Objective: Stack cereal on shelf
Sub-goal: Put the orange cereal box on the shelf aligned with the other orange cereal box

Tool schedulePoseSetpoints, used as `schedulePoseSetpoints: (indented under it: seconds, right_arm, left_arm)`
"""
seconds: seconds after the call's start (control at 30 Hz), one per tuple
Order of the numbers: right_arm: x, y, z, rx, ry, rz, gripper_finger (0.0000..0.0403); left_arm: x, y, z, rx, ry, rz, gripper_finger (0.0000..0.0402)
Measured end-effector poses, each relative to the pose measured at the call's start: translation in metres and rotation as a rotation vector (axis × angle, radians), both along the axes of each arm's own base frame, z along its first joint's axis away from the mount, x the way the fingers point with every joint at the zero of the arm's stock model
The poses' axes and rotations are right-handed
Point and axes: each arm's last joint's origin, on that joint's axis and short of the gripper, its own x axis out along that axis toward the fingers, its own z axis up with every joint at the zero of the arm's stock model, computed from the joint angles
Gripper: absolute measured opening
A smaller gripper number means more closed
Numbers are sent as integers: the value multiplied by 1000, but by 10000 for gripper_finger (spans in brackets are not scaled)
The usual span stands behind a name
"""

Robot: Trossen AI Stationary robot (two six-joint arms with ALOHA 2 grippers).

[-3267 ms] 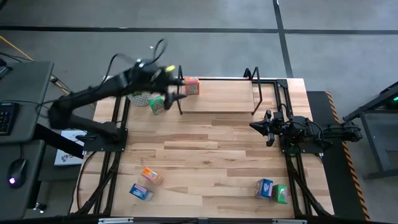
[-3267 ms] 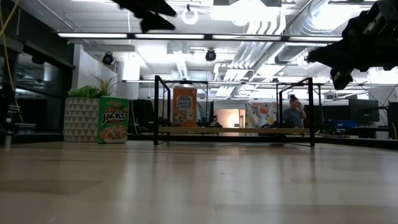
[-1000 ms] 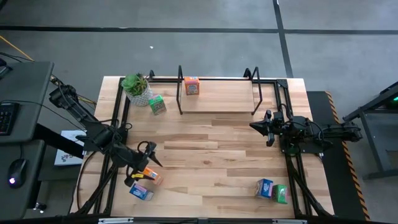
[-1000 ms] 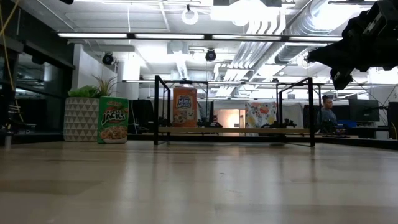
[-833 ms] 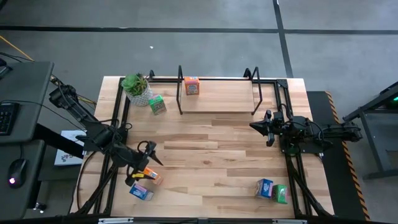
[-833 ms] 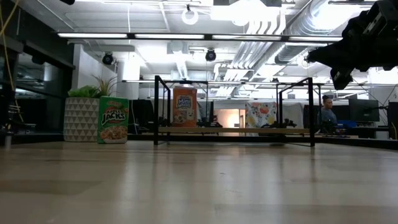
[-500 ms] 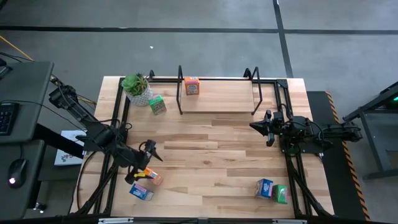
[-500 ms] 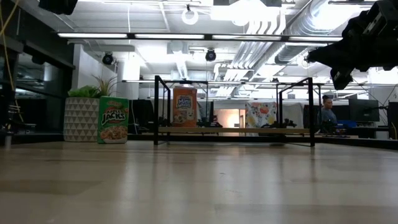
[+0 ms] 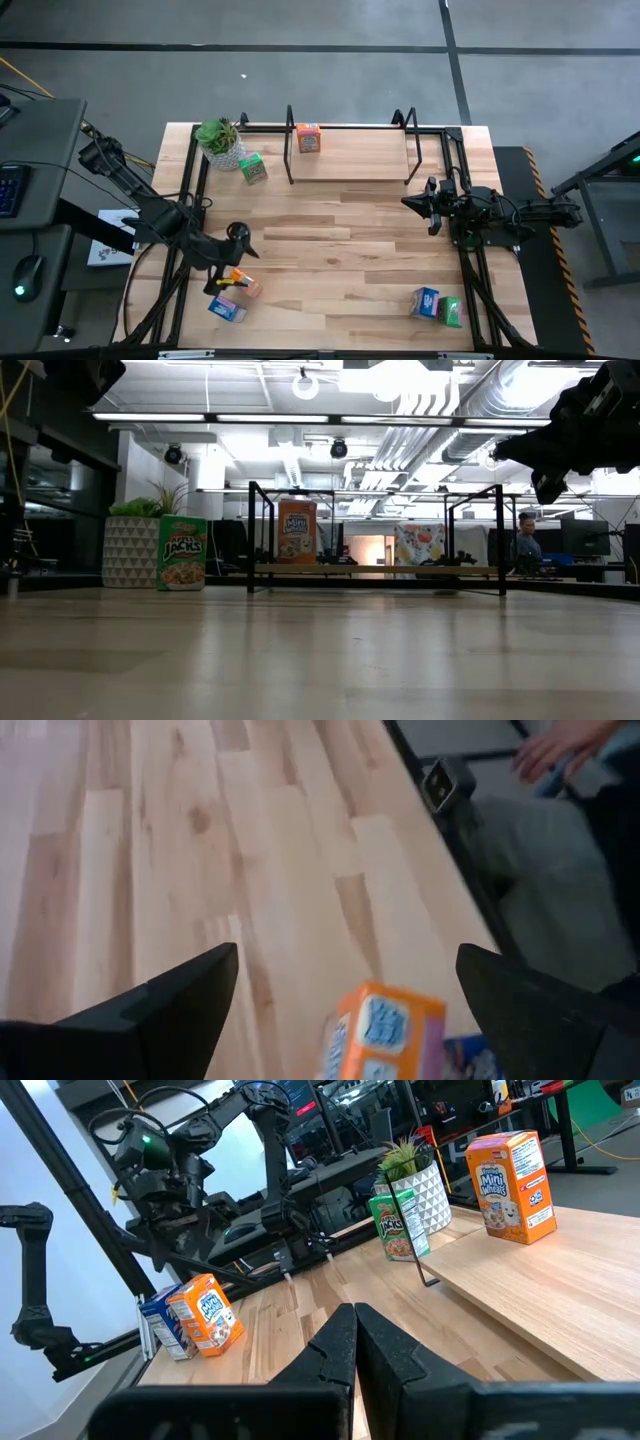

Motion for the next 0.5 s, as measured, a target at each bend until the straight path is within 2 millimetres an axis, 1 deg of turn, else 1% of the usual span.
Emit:
schedulePoseSetpoints:
  seconds: [0.07,0.33,0.5]
  right_arm:
    - [0,0,0,0,0,-1,0]
    - [0,0,0,0,0,0,0]
    - [0,0,0,0,0,0,0]
  left_arm:
    - [1,-5,-2,-8,5,-14,367]
    - [-1,-23,-17,71,50,-106,367]
    - [-4,-28,-23,149,60,-136,367]
